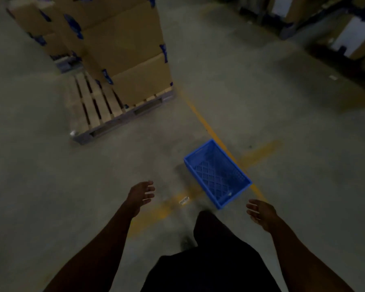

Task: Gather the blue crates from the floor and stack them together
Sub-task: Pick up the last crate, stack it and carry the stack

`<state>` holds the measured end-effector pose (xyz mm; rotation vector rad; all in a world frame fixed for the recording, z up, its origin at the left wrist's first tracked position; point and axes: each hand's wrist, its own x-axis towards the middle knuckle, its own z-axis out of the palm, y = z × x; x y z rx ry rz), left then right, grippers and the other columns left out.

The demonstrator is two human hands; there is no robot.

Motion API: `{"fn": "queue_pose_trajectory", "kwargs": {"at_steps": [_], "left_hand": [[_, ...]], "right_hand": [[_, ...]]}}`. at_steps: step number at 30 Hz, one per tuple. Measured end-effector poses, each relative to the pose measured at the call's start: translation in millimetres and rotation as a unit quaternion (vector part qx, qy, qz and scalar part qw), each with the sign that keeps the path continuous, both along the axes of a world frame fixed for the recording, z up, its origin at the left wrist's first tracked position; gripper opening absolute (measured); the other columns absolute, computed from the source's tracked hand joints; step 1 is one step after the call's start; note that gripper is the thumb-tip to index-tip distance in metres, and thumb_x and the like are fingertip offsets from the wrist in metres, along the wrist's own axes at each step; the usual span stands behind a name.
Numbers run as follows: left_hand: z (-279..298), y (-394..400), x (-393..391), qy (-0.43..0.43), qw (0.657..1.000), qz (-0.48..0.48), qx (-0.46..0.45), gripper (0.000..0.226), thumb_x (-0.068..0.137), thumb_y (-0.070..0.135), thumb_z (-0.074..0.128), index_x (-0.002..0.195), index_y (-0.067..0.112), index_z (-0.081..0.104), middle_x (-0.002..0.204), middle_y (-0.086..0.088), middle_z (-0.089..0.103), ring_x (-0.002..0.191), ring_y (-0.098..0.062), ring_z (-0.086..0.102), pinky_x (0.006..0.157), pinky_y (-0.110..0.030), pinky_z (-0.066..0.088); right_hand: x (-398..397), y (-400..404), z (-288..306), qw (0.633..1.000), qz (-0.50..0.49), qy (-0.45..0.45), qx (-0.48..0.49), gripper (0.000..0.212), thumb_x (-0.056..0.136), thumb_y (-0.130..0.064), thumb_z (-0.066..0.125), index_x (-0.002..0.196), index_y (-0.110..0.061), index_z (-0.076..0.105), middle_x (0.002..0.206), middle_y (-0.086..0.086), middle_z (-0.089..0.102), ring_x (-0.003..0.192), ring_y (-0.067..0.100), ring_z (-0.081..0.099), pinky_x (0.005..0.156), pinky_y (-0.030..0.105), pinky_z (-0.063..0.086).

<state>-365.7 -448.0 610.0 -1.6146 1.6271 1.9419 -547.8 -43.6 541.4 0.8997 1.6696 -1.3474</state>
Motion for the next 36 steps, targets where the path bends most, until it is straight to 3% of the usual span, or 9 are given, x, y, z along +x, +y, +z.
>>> {"fn": "queue_pose_trajectory", "kwargs": {"at_steps": [8,12,18,21,23,26,29,33,36], "left_hand": [[-22,-108,-174,-0.035,0.994,-0.106,-0.021,0.024,0.100,0.027,0.053,0.112,0.013,0.068,0.095,-0.007,0.066,0.073,-0.022,0.060,0.066,-0.029,0.044],[-24,-129,-246,-0.031,0.985,-0.169,-0.008,0.026,0.100,0.029,0.052,0.113,0.014,0.069,0.096,-0.007,0.067,0.073,-0.022,0.061,0.066,-0.029,0.045],[-50,-131,-346,-0.071,0.945,-0.321,-0.009,0.020,0.101,0.022,0.054,0.110,0.011,0.068,0.088,-0.007,0.066,0.067,-0.018,0.059,0.058,-0.024,0.046],[-95,-127,-388,-0.080,0.897,-0.435,-0.026,0.012,0.102,0.016,0.053,0.105,0.010,0.063,0.078,-0.005,0.061,0.048,-0.008,0.054,0.042,-0.015,0.038],[-129,-122,-413,-0.083,0.865,-0.494,-0.032,0.011,0.103,0.017,0.053,0.099,0.011,0.061,0.077,-0.006,0.059,0.047,-0.007,0.050,0.041,-0.014,0.035],[-190,-117,-442,-0.107,0.839,-0.531,-0.042,0.014,0.102,0.019,0.054,0.092,0.011,0.060,0.076,-0.007,0.059,0.053,-0.013,0.048,0.039,-0.013,0.037],[-260,-111,-460,-0.123,0.815,-0.565,-0.049,0.012,0.102,0.018,0.055,0.100,0.009,0.062,0.075,-0.007,0.059,0.057,-0.016,0.050,0.038,-0.013,0.039],[-362,-99,-473,-0.132,0.795,-0.590,-0.048,0.015,0.103,0.019,0.055,0.106,0.006,0.062,0.077,-0.006,0.060,0.059,-0.016,0.052,0.042,-0.015,0.044],[-448,-97,-481,-0.153,0.785,-0.598,-0.057,0.019,0.104,0.025,0.052,0.102,0.009,0.063,0.090,-0.012,0.063,0.070,-0.022,0.057,0.064,-0.028,0.049]], "right_hand": [[-57,-93,-32,0.994,-0.101,-0.044,-0.001,0.020,0.098,-0.019,0.055,0.109,-0.005,0.064,0.093,0.014,0.066,0.078,0.028,0.063,0.064,0.031,0.047],[-84,-132,-21,0.993,-0.114,-0.012,0.012,0.019,0.098,-0.021,0.057,0.103,-0.004,0.063,0.099,0.018,0.066,0.087,0.031,0.062,0.066,0.032,0.046],[-116,-166,-38,0.983,-0.182,0.021,0.026,0.015,0.097,-0.018,0.058,0.090,-0.005,0.061,0.077,0.016,0.062,0.061,0.025,0.057,0.057,0.026,0.044],[-123,-166,-73,0.972,-0.235,-0.001,0.022,0.016,0.099,-0.017,0.049,0.095,-0.006,0.061,0.067,0.011,0.065,0.050,0.022,0.061,0.049,0.023,0.048],[-127,-168,-94,0.961,-0.273,-0.035,0.011,0.024,0.101,-0.020,0.038,0.088,-0.011,0.057,0.060,0.007,0.065,0.044,0.019,0.059,0.045,0.017,0.045],[-137,-176,-135,0.957,-0.283,-0.042,0.044,0.020,0.101,-0.018,0.040,0.094,-0.011,0.057,0.073,0.010,0.060,0.057,0.022,0.052,0.056,0.024,0.039],[-141,-178,-196,0.963,-0.258,-0.026,0.075,0.016,0.102,-0.017,0.044,0.094,-0.012,0.058,0.082,0.012,0.058,0.065,0.019,0.051,0.060,0.027,0.038],[-145,-164,-300,0.962,-0.256,-0.041,0.089,0.032,0.095,-0.041,0.054,0.101,-0.009,0.058,0.079,0.010,0.058,0.063,0.021,0.051,0.062,0.030,0.041],[-147,-153,-383,0.966,-0.235,-0.041,0.101,0.029,0.090,-0.045,0.051,0.081,-0.018,0.054,0.091,0.014,0.058,0.076,0.025,0.055,0.075,0.041,0.048]]}}
